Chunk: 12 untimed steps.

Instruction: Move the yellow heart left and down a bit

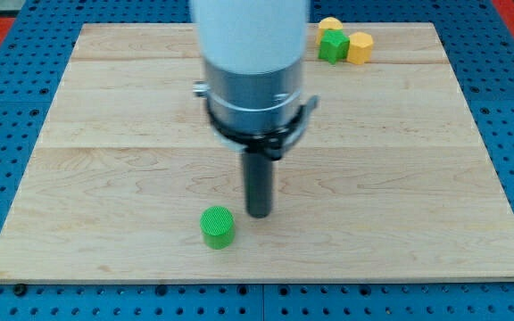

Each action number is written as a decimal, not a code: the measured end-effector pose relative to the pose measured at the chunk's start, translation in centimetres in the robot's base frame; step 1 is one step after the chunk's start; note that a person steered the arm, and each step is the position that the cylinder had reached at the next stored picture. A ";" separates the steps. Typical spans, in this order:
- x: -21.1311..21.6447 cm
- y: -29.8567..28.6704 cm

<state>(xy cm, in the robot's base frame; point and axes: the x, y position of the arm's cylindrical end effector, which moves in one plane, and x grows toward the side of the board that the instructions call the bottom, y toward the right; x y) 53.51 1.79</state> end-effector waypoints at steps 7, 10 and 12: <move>-34.4 24.3; -34.3 14.8; -34.4 12.9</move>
<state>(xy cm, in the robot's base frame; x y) 19.15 14.73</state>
